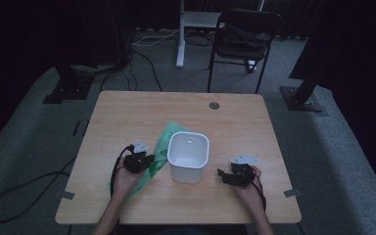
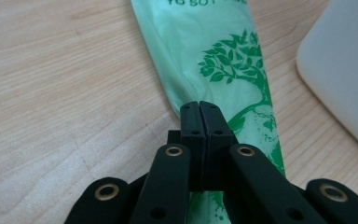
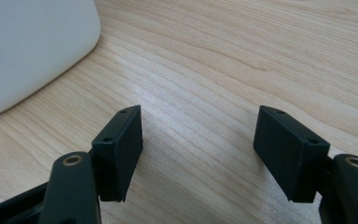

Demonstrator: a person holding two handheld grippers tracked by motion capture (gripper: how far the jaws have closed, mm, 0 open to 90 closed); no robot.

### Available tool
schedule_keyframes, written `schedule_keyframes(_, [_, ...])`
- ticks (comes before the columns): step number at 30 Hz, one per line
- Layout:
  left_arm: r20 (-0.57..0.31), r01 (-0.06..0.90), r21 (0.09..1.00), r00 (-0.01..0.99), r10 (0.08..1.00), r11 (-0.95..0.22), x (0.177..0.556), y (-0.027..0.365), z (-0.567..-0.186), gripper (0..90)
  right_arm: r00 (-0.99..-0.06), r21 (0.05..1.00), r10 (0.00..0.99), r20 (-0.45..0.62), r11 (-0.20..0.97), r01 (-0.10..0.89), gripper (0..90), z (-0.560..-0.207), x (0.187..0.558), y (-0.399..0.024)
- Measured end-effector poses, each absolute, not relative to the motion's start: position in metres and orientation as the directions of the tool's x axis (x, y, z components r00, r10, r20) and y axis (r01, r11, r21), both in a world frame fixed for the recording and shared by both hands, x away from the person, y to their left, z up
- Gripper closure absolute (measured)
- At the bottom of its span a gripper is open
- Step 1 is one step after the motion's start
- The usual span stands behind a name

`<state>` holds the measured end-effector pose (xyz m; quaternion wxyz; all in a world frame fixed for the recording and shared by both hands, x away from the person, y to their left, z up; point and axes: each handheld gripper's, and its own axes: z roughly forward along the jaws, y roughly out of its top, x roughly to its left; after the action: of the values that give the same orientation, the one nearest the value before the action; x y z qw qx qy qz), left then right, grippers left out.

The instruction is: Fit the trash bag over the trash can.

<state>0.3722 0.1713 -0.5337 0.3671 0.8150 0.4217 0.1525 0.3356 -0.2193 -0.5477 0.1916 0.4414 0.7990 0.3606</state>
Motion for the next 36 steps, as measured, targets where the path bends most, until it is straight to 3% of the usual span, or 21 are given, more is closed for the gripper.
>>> schedule_keyframes(6, [-0.101,0.503,0.800,0.650,0.753,-0.327,0.370,0.180,-0.513,90.0,-0.539,0.745,0.842,0.012,0.352,0.566,32.1,-0.548,0.336,-0.219])
schedule_keyframes(12, [-0.145,0.489,0.828,0.658,0.738,-0.273,0.374,0.190,-0.493,90.0,-0.539,0.746,0.842,0.012,0.352,0.566,32.1,-0.548,0.336,-0.219])
schedule_keyframes(32, [-0.134,0.415,0.866,0.729,0.671,-0.278,0.379,0.184,-0.461,90.0,-0.539,0.746,0.842,0.013,0.351,0.566,32.1,-0.548,0.336,-0.220])
schedule_keyframes(36, [-0.140,0.399,0.875,0.749,0.647,-0.273,0.375,0.177,-0.457,90.0,-0.528,0.752,0.846,0.074,0.301,0.587,35.7,-0.547,0.339,-0.225])
